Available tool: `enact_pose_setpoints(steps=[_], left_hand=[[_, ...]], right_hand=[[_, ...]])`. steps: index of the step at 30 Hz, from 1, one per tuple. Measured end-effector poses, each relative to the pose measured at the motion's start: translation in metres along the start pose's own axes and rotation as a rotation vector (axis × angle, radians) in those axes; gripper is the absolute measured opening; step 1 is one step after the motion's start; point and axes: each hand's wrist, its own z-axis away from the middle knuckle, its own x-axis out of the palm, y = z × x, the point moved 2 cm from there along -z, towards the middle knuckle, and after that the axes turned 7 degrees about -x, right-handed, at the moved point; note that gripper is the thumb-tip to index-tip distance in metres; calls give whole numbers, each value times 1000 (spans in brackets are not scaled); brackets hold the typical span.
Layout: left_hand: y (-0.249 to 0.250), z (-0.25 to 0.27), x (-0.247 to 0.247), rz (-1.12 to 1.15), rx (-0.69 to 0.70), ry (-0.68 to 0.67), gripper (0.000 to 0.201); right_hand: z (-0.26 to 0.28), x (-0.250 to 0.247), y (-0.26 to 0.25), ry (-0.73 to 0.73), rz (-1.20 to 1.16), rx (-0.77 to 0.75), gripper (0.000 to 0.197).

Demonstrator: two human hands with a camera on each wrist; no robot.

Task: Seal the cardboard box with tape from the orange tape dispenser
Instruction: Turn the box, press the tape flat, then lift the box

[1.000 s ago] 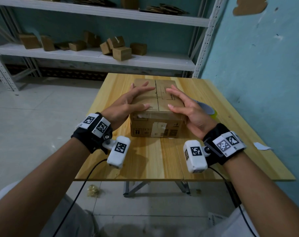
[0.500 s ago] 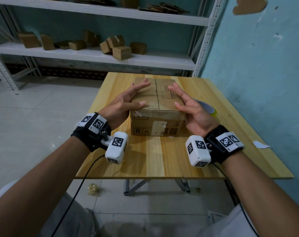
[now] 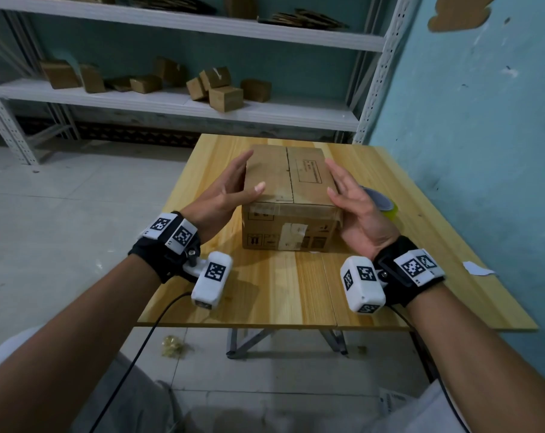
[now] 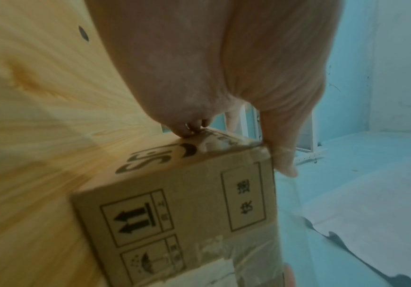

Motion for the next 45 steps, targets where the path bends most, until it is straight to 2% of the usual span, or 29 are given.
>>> enact_pose_setpoints(steps=[3,7,12,14,20,25,28,33,37,45], left_hand=[[-4,2,-1,-81,-54,66,85],[-10,4,-1,-131,-78,77,80],[-13,7,1,-45,-96,27,101],[-14,8,1,-25,-103,14,103],[-15,10,4,-55,-89,10,77],[-18,13,4,-75,-75,10,72],[-20,14,5,-80,-82,5,66],[-21,17,8,-159,-96,33,70],[-21,18,19,-128,-101,124,55],[-27,11,28,-98,-87,294,56]], right_hand=[[5,1,1,42,-33,13,70],[8,3,2,66,-46,29,69],[12,4,4,87,-41,27,71],[13,3,5,92,-39,32,71],[15,6,4,84,-28,33,65],[17,9,4,83,-21,32,70],[18,10,5,89,-11,33,64],[20,11,11,116,29,49,62],[22,18,12,179,80,14,49],[20,22,18,245,119,-58,47]])
